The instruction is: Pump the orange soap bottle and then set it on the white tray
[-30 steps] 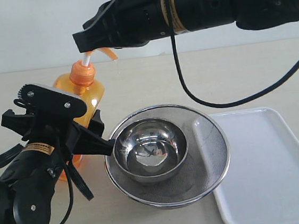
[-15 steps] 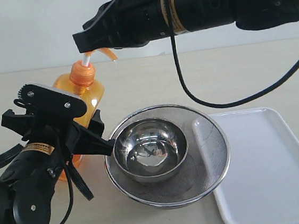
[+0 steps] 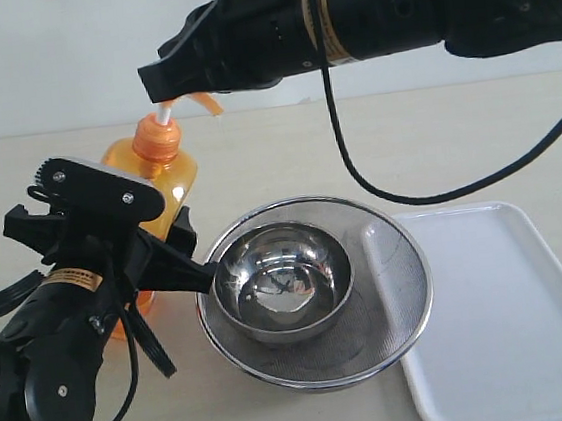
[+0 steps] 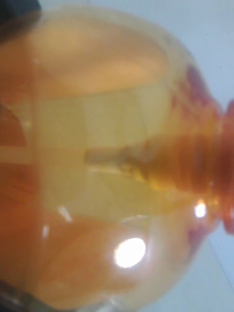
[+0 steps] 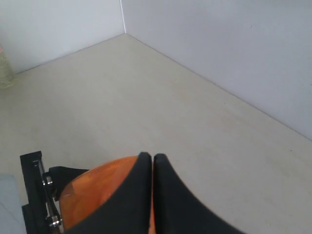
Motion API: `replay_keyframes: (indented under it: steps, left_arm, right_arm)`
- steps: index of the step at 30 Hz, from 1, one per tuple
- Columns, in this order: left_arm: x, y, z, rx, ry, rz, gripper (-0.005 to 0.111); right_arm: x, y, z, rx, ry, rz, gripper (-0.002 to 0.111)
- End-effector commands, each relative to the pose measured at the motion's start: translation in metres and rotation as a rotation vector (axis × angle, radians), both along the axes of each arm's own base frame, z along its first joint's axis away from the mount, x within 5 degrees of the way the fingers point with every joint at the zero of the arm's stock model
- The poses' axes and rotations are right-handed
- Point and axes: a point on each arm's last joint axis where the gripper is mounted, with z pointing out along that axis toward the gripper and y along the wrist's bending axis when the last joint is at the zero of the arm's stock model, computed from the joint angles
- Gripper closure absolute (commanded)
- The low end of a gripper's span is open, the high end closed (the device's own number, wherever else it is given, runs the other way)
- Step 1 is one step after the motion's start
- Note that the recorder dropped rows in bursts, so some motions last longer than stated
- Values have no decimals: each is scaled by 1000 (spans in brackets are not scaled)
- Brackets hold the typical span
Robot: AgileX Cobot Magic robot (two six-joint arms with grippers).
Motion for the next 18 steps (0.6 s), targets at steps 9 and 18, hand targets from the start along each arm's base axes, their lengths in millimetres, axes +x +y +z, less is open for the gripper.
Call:
replay_keyframes:
  steps: [9, 18]
  left_arm:
    - [1, -4, 6, -10, -46, -25, 102]
    - [1, -4, 6, -10, -46, -23, 102]
  right_arm:
    - [-6, -4, 38, 9, -158, 9, 108]
    - [-5, -2, 5, -43, -72, 24, 108]
